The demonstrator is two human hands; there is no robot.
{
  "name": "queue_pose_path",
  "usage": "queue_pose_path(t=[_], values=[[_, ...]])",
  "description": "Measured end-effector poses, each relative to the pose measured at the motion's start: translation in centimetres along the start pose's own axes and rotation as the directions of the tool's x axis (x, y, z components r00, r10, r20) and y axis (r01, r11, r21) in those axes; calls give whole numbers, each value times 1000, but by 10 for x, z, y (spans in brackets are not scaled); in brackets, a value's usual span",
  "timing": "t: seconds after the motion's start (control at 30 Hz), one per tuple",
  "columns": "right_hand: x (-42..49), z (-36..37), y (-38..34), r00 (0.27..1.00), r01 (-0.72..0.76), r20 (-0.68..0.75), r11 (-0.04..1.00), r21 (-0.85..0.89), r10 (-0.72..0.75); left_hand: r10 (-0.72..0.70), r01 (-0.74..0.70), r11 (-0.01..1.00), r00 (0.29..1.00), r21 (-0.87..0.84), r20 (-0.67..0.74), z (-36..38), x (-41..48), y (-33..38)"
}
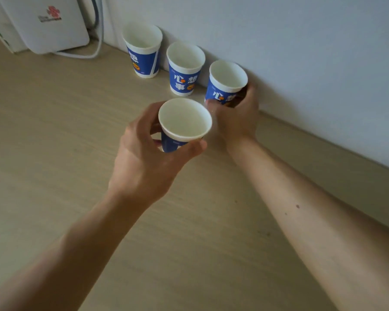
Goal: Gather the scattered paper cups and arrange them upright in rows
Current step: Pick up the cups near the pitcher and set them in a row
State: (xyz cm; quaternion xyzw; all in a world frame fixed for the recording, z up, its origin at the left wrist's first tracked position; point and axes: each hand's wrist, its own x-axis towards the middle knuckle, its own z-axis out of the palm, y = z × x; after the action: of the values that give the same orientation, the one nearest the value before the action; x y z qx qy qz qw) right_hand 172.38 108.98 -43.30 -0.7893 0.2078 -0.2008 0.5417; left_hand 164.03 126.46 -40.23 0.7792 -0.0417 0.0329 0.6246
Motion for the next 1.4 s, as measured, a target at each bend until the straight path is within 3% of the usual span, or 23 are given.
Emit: queue_pose_path(t=[0.37, 0.43, 0.5, 0.6, 0.83, 1.03, 1.4], values=[[-22, -30, 3, 999, 11, -53, 1000, 11, -10, -43, 42, 996, 999, 81, 12, 5, 7, 4], [-43, -48, 3, 998, 23, 62, 994, 104, -29, -44, 43, 995, 999, 89, 12, 9, 10, 8], [-61, -62, 4, 957, 25, 281, 989, 147, -66, -35, 33, 994, 999, 100, 23, 16, 12, 11], [-74, -70, 9, 888, 105, 442, 991, 78, -129, -22, 14, 994, 998, 111, 64, 29, 14, 17], [-65, -79, 15, 938, 133, 300, 979, 154, -175, -13, -9, 992, 984, 125, 176, 53, 12, 27], [-38, -88, 23, 991, 79, 98, 993, 92, -88, -81, 58, 984, 988, 170, 129, 52, -1, 18], [-1, -78, 33, 998, 63, 32, 998, -1, -63, -145, 124, 979, 981, 160, 129, 46, -19, 13]])
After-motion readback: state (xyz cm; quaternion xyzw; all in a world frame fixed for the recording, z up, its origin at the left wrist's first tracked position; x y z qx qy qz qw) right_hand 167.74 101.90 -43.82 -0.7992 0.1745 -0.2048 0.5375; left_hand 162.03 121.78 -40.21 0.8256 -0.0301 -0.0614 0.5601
